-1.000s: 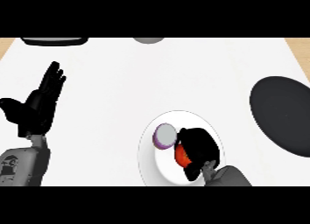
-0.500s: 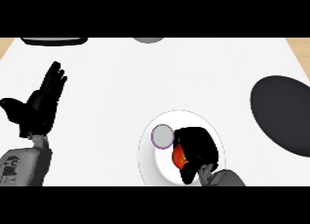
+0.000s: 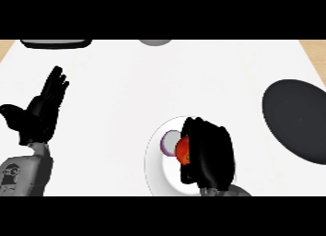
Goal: Pick the tomato from the plate and place it in the pan
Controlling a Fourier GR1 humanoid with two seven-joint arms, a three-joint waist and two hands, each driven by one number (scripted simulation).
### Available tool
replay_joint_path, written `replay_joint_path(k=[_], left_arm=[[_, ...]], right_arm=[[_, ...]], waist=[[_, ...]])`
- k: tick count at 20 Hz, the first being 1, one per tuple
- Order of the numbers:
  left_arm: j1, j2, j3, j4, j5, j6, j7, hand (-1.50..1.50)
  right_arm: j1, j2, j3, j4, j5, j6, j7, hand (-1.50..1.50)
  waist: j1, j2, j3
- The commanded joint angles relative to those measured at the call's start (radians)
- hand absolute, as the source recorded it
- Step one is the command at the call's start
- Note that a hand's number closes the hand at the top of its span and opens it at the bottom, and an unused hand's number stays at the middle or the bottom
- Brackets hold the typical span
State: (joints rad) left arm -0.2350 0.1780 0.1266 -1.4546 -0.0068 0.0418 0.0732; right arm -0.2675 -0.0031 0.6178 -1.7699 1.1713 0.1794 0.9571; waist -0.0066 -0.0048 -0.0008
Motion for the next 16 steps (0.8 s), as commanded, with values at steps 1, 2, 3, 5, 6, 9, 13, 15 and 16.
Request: replay_joint_path(k=[1,2,3,5,6,9,13,15,16], left_arm=[[-0.043,-0.007,0.013,0.054,0.002,0.016,0.015,0.0],[0.032,0.018,-0.002,-0.079,0.008,-0.013,0.059,0.0],[-0.011,0.003,0.005,0.012,0.007,-0.009,0.003,0.0],[0.0,-0.015,-0.007,-0.02,0.0,0.011,0.026,0.0],[-0.013,-0.004,-0.007,-0.003,-0.006,0.001,0.008,0.0],[-0.005,0.011,0.015,0.016,0.009,-0.012,0.007,0.0],[-0.015,-0.015,0.004,0.044,-0.01,0.01,-0.042,0.0],[-0.015,-0.016,-0.005,0.015,-0.015,0.014,-0.02,0.0],[0.037,0.009,0.003,-0.017,0.008,-0.032,-0.041,0.0]], right_arm=[[-0.034,0.003,0.01,-0.154,0.099,-0.001,0.103,1.5],[-0.033,0.003,-0.024,-0.155,0.099,-0.026,0.097,1.5],[-0.012,0.003,0.016,-0.188,0.132,-0.063,0.132,1.5],[-0.013,-0.046,-0.081,-0.254,0.144,-0.004,0.092,1.5],[0.006,-0.053,-0.105,-0.321,0.113,0.013,0.075,1.5],[-0.012,-0.068,-0.264,-0.315,0.019,-0.088,-0.024,1.5],[-0.024,-0.063,-0.428,-0.331,-0.091,-0.169,-0.08,1.5],[0.018,-0.114,-0.541,-0.318,-0.181,-0.18,-0.141,1.5],[0.025,-0.133,-0.598,-0.322,-0.224,-0.187,-0.164,1.5]], waist=[[-0.01,0.001,0.0],[0.008,-0.002,0.001],[-0.003,0.001,0.0],[-0.003,0.001,0.001],[-0.005,0.002,0.001],[0.0,0.005,0.001],[0.0,0.008,0.002],[0.002,0.007,0.002],[0.006,0.006,0.002]])
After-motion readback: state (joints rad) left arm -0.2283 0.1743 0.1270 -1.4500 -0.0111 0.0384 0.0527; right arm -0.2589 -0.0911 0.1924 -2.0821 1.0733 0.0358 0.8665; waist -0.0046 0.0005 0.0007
